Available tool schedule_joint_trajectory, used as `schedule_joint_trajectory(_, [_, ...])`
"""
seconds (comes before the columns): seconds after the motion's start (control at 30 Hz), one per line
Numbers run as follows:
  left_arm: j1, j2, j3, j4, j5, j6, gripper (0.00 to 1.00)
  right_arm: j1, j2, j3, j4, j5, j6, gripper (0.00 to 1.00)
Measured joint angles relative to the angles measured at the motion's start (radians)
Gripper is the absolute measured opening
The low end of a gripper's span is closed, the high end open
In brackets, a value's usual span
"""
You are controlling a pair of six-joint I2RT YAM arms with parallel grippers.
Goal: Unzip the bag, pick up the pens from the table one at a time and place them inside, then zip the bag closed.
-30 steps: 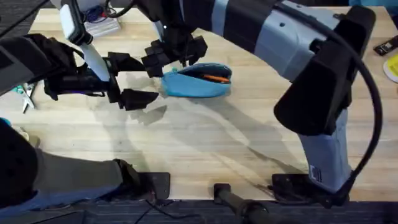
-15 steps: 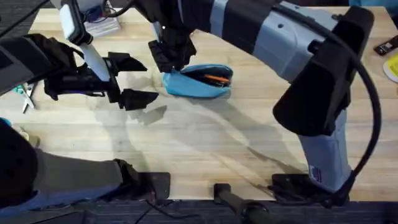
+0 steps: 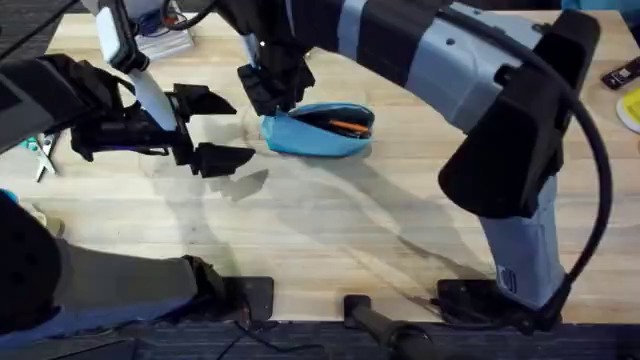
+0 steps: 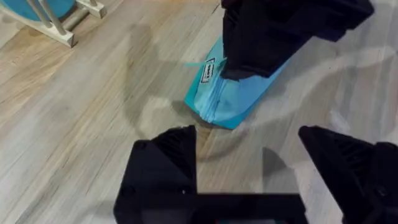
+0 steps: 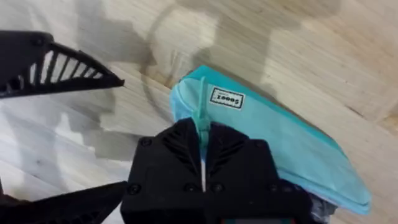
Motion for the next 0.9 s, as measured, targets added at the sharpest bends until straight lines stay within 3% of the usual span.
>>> schedule_joint_trajectory(0.37, [0.0,0.0,0.0,0.0,0.0,0.0,0.993,-0.007,0.01,0.087,-0.047,0.016,-0.06,0.031])
schedule_joint_trajectory(0.9, [0.0,0.0,0.0,0.001,0.0,0.0,0.993,-0.004,0.01,0.113,-0.102,0.012,-0.077,0.031])
